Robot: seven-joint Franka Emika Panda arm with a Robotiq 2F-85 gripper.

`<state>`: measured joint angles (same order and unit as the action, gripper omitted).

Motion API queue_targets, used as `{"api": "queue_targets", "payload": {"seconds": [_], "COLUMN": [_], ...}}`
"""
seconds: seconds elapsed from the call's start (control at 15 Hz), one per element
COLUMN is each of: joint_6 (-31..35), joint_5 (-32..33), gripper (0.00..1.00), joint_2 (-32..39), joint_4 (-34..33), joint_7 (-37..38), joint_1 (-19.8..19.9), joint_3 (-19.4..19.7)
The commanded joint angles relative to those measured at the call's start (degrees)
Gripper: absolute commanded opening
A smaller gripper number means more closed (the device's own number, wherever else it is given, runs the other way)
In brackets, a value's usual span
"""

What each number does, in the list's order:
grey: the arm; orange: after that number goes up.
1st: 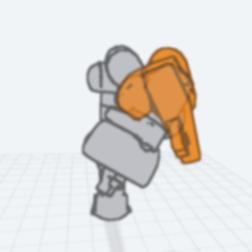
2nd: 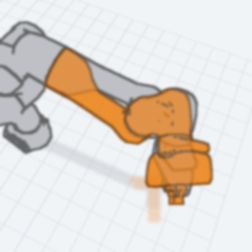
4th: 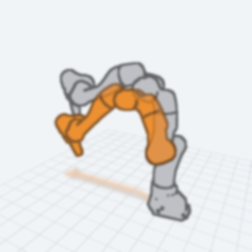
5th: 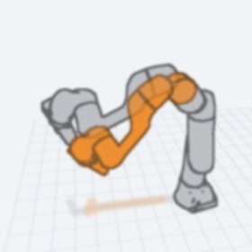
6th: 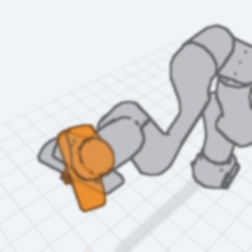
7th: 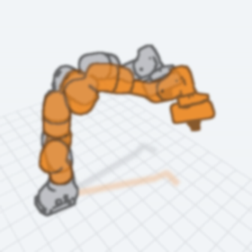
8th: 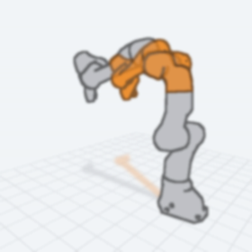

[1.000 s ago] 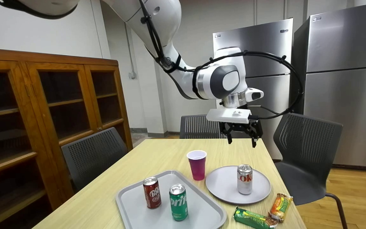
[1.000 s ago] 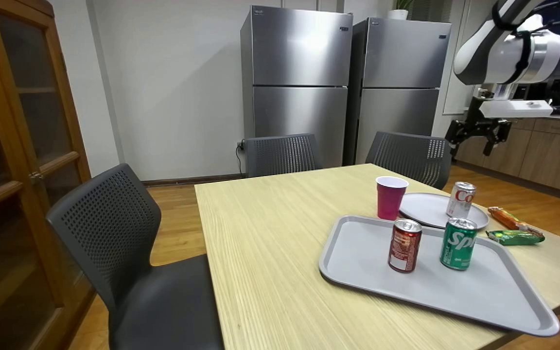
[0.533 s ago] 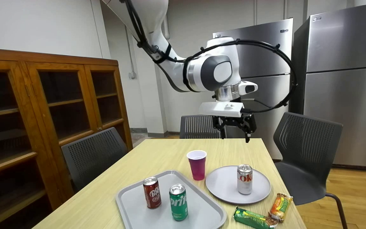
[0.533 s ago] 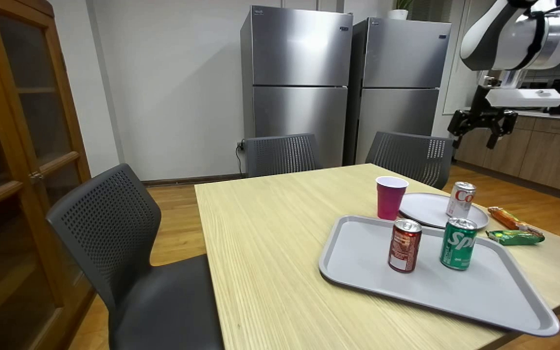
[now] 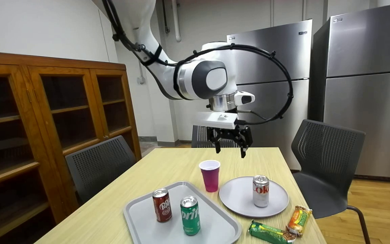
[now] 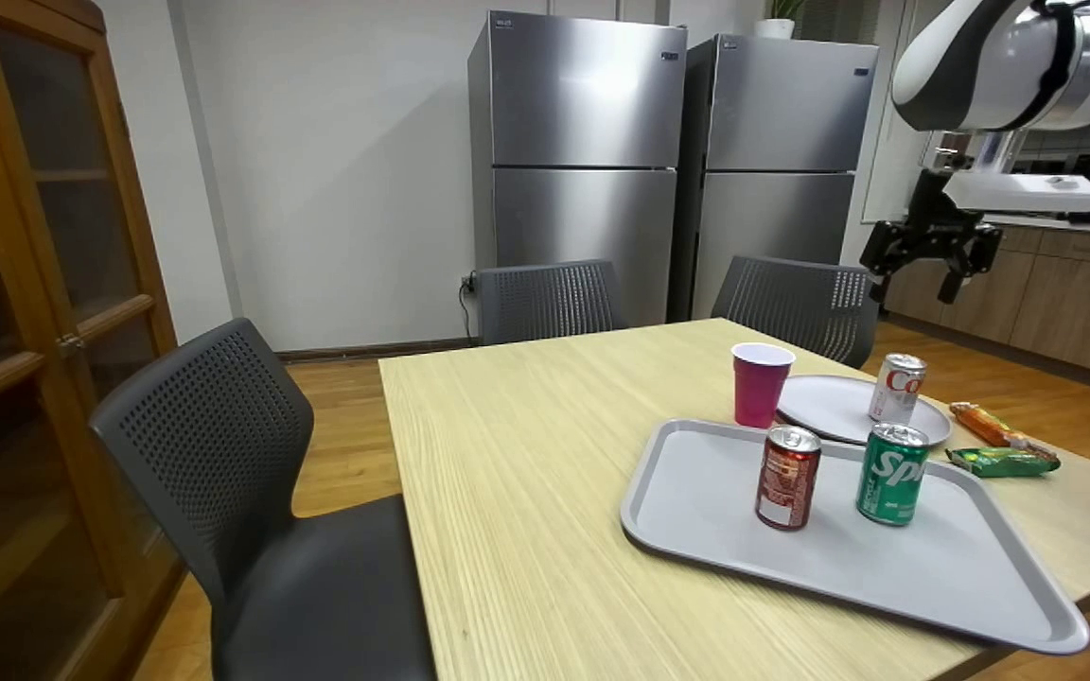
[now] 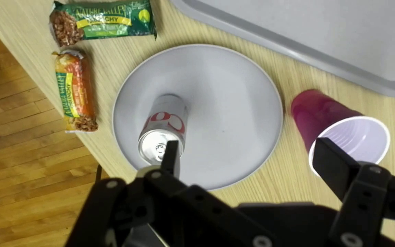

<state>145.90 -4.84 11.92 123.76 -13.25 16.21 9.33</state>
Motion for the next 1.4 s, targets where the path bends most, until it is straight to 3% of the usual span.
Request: {"api": "queue_targets", "payload": {"seconds": [0.0,1.33], "joint_6": [1.9,2.8], "joint_5": [-0.1,1.9], "gripper": [1.00,1.00], "joint_2": [-4.0,-4.1], "joint_4": [6.6,17.4], "joint_7": [1.9,2.1], "joint_1": [-2.0,-6.5], "joint_3": [-0.3,-1.2]}}
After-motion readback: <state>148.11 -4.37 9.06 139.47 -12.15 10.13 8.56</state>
